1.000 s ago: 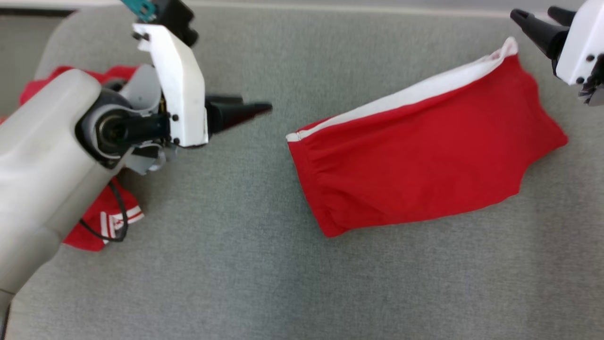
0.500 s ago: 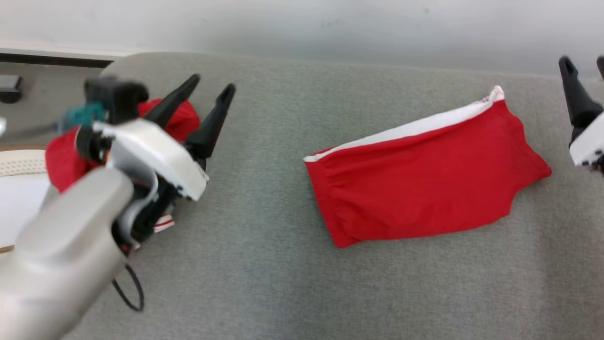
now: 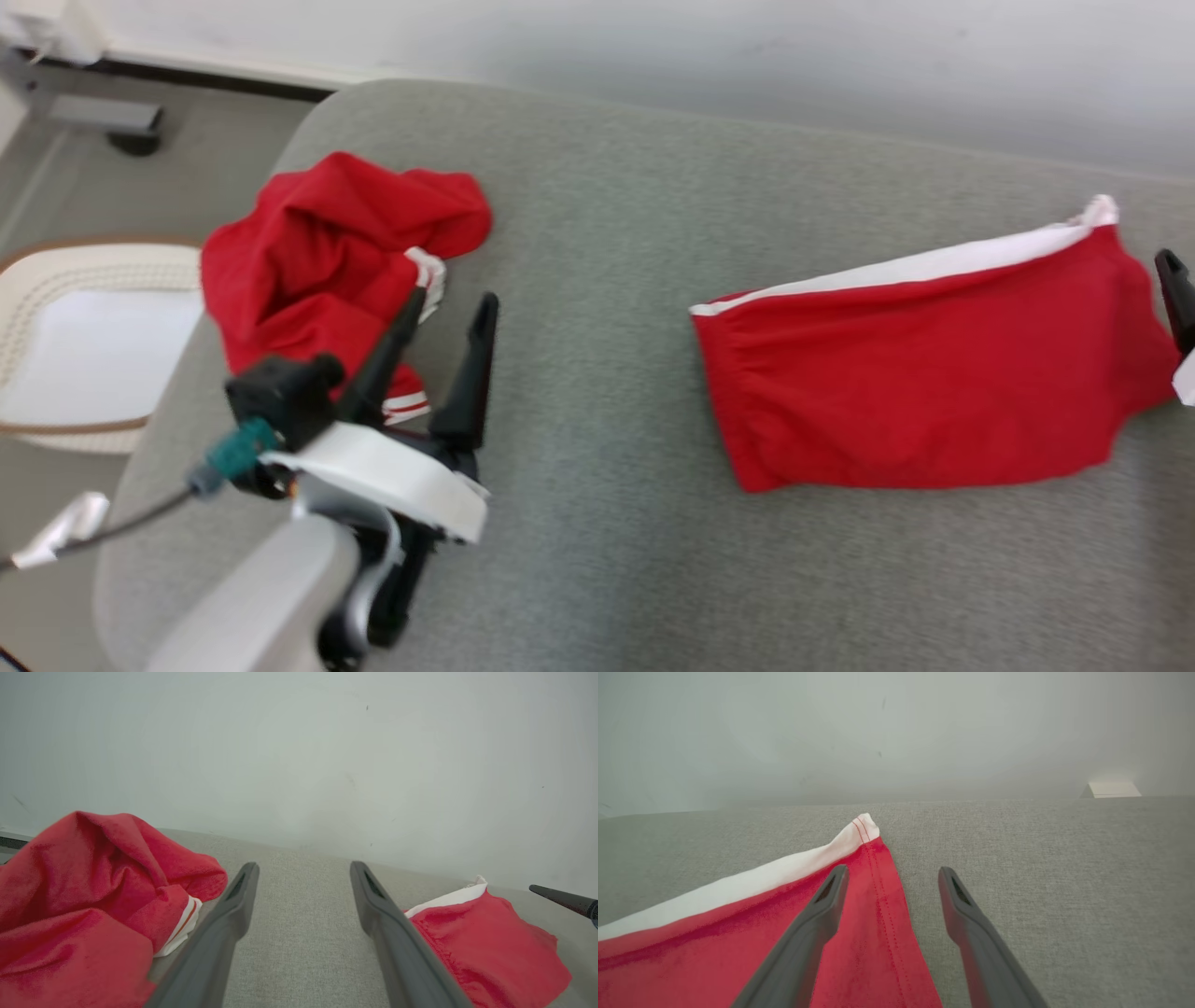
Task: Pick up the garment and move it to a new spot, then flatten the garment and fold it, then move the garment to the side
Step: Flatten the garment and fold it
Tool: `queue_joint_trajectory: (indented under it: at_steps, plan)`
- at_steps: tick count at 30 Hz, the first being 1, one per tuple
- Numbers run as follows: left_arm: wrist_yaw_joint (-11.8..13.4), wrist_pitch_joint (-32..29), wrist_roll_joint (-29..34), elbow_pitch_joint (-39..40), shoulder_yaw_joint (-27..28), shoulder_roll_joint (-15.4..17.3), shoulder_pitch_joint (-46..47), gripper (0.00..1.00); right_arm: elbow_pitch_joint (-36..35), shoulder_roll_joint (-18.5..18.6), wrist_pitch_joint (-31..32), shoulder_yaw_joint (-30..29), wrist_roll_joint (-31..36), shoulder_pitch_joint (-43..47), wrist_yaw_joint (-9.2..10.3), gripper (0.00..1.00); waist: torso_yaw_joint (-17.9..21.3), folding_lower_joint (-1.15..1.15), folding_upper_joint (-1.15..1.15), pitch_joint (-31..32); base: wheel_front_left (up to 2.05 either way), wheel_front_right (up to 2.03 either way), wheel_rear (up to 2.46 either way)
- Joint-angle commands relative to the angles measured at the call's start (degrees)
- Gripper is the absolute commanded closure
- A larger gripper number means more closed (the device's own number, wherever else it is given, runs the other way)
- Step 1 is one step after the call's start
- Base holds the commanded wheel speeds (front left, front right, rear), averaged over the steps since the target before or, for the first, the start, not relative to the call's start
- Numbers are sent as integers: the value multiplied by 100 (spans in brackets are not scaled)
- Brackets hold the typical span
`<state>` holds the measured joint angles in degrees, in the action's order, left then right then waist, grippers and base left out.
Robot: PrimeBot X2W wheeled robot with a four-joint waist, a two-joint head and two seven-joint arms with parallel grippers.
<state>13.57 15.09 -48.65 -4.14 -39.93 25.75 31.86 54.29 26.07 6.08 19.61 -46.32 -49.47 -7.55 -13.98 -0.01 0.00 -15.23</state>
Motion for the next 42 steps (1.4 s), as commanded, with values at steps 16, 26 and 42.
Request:
queue_joint_trajectory:
  at_steps: [16, 26, 42]
  plan:
    - [-599, 5, 1454, -260, 632, -1157, -1177, 0, 1208, 288, 1636, 254, -704, -431, 13, 0, -867, 1, 0, -265, 0, 0, 0]
    - [-959, 5, 1695, -597, 848, -1559, -1331, 0, 1200, -133, 2478, 434, -996, -325, -9, 76, -931, 1, 0, -203, 0, 0, 0]
    - [-1270, 5, 1971, -938, 1187, -1865, -1660, 0, 1274, 74, 1231, 557, -825, -236, 6, 100, -425, 1, 0, 579, 0, 0, 0]
